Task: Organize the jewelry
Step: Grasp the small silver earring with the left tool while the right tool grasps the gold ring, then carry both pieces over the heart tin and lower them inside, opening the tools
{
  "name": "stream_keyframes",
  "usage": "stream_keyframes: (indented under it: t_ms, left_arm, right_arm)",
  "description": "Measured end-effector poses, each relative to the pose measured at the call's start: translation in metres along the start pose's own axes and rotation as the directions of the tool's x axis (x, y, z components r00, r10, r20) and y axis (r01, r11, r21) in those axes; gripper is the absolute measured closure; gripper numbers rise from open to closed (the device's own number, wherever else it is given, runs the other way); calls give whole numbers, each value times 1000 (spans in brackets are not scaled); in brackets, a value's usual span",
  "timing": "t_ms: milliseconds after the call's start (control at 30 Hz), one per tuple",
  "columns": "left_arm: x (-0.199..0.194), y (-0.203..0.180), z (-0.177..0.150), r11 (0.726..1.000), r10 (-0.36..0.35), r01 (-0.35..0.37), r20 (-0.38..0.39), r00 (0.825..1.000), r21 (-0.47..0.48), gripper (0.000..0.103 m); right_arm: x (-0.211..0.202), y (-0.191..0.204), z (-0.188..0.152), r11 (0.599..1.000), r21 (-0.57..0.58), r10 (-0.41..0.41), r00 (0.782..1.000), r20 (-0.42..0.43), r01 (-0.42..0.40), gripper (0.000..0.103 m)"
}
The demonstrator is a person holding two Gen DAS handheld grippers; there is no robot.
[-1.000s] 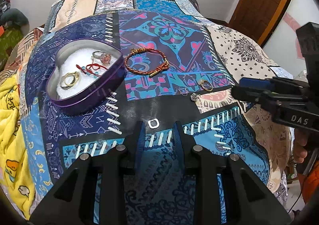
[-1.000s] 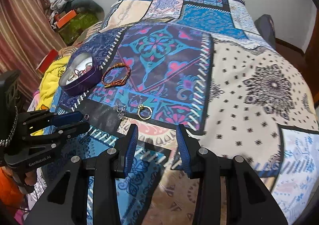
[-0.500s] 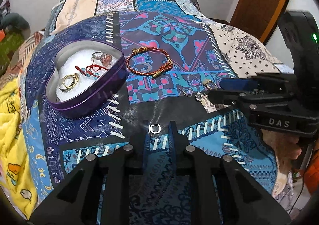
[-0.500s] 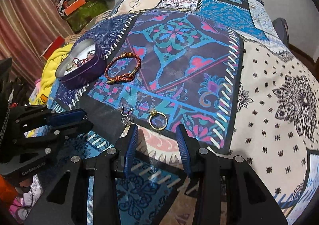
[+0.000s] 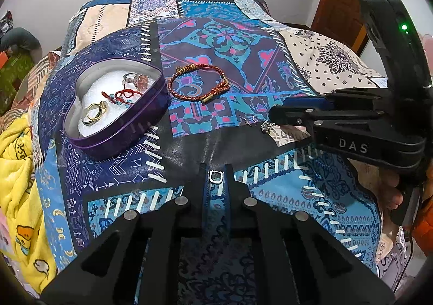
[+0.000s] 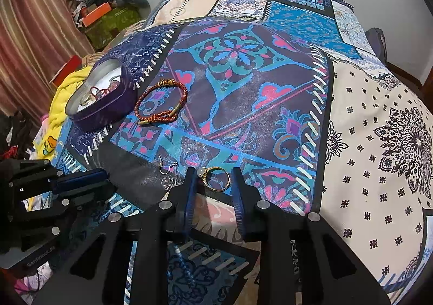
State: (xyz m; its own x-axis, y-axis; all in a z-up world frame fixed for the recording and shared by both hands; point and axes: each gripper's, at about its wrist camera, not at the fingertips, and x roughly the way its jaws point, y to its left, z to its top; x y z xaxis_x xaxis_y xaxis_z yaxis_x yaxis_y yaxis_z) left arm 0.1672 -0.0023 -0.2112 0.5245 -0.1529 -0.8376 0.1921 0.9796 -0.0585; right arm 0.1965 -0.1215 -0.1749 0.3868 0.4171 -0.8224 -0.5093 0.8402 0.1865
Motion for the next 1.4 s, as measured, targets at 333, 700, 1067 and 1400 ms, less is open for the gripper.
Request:
stream_keyframes:
  t_ms: [333, 700, 1067, 1400]
  left_arm:
    - [-18, -2, -3, 1000, -2, 2, 28, 1000, -13, 95]
    - [-55, 6, 6, 999, 23, -19, 123, 992, -34, 95]
    - [-92, 27, 22, 996, 69, -55, 235, 969, -66, 95]
    - [-108, 63, 32, 987, 120, -83, 293, 949, -135, 95]
  right_arm:
    - [-24, 2, 0, 1000, 9, -13, 999, 35, 12, 81]
    - [-64, 18, 14, 1000, -19, -15, 989, 146, 18, 81]
    - [-89, 49, 39, 997, -78, 34, 969, 246, -15, 81]
    - [-85, 76, 61, 991, -124, 93, 955, 283, -60, 81]
